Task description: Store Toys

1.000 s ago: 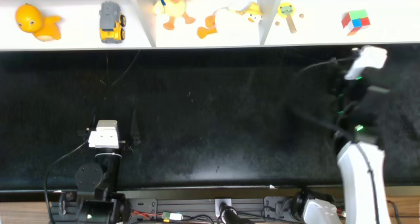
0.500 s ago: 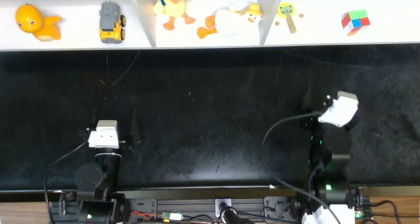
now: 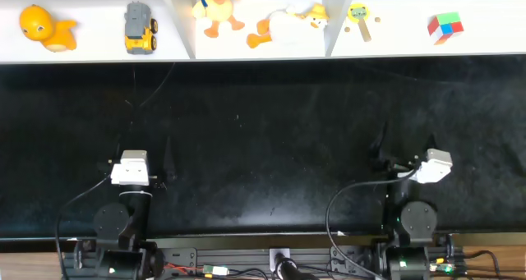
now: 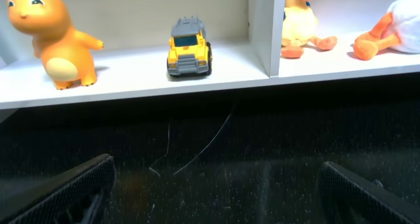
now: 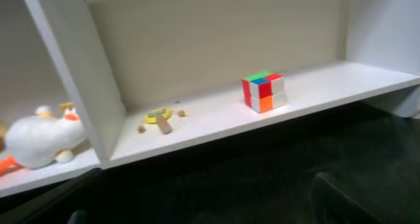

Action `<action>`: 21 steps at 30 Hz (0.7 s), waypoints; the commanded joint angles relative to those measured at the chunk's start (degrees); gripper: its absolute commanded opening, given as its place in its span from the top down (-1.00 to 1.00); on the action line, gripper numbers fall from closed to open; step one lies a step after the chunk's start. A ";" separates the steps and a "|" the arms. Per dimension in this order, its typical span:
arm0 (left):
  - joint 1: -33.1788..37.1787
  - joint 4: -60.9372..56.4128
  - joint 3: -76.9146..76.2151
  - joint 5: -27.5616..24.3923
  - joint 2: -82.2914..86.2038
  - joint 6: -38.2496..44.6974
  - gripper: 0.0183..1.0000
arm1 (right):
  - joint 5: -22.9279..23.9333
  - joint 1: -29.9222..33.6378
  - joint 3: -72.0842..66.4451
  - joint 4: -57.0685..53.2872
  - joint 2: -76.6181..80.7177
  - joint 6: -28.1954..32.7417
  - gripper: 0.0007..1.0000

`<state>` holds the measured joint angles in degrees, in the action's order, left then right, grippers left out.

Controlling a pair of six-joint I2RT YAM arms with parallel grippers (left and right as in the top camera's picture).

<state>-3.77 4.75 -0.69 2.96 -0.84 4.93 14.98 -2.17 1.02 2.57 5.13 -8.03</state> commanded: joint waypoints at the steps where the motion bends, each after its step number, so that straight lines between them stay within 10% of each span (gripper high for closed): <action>1: -0.15 0.04 0.20 -0.35 0.68 1.07 -1.00 | -0.31 -2.23 -0.76 -4.31 -5.07 -0.50 -0.99; 21: -0.15 0.04 0.20 -0.35 0.68 1.07 -1.00 | -0.35 -2.99 -0.76 -5.55 -4.92 -0.55 -0.99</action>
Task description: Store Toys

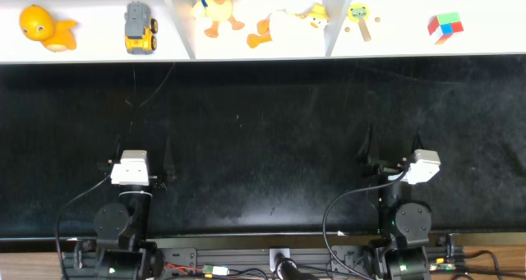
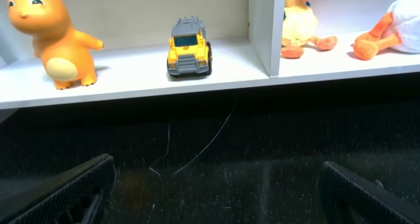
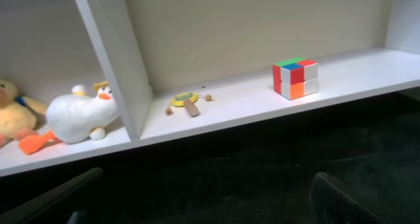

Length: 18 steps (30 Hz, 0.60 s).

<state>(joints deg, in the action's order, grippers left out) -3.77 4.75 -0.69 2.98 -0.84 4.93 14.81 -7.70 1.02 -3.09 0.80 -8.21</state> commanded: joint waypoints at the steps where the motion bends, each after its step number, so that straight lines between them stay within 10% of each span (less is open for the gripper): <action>1: -0.15 0.04 0.20 -0.37 0.68 1.07 -1.00 | -0.15 2.97 -0.76 0.09 -0.59 -0.37 -1.00; 13: -0.15 0.04 0.20 -0.37 0.68 1.05 -0.99 | -0.66 3.80 -0.76 -0.09 -0.61 -0.15 -0.82; 18: -0.15 0.04 0.20 -0.37 0.68 1.05 -1.00 | -11.74 4.52 -0.76 -1.38 -0.61 1.60 -0.98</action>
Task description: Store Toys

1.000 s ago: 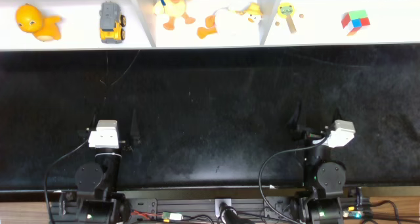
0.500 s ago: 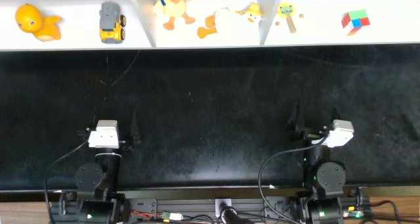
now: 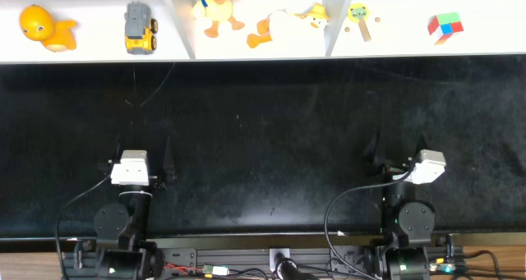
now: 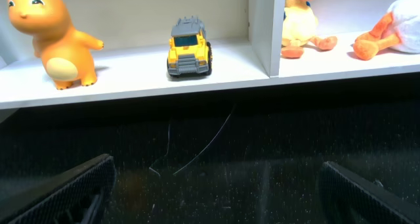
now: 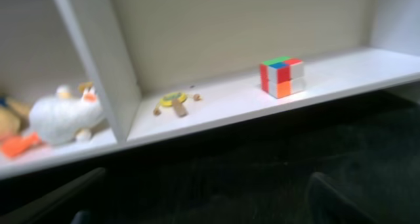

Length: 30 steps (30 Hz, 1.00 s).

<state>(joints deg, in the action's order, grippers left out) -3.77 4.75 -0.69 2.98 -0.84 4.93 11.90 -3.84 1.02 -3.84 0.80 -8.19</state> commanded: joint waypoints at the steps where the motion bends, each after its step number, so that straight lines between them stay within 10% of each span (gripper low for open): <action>1: -0.15 0.04 0.22 -0.37 0.68 1.05 -1.00 | -9.73 0.76 -0.76 -0.63 -0.61 3.61 -0.98; 30: -0.15 0.04 0.20 -0.37 0.68 1.07 -1.00 | -10.43 0.87 -0.76 -0.61 -0.59 5.62 -0.99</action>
